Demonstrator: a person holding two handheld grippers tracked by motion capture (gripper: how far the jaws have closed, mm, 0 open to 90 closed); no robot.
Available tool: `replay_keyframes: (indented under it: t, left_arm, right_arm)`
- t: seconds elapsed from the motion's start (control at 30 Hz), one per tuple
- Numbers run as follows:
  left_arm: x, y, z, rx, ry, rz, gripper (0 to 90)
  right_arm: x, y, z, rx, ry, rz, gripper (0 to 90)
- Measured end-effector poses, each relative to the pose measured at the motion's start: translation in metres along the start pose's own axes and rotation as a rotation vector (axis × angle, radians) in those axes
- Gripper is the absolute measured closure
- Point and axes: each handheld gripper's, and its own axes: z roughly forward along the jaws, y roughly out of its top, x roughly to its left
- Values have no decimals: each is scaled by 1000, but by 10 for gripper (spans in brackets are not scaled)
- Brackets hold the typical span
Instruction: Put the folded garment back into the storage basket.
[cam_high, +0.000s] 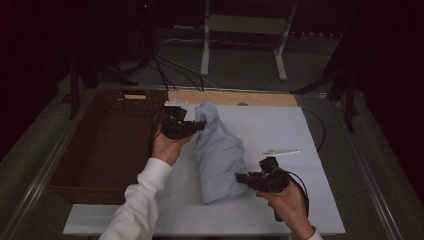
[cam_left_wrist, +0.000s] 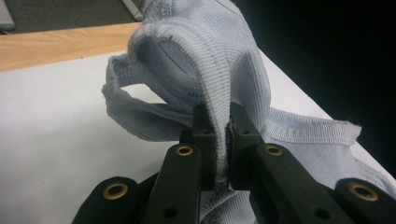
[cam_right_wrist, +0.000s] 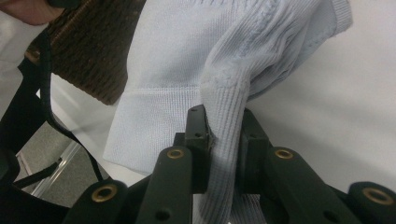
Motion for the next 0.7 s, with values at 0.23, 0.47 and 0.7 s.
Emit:
replay_keyframes:
  t: [0.23,0.47,0.7]
  left_arm:
    - [0,6,-6,-13,13,-4,848]
    - [3,15,-17,-22,32,7,848]
    - [12,18,-26,-34,29,0,848]
  right_arm:
    - [7,10,0,-9,7,-24,788]
    - [13,22,1,-17,12,-44,788]
    - [19,29,7,-18,30,-48,788]
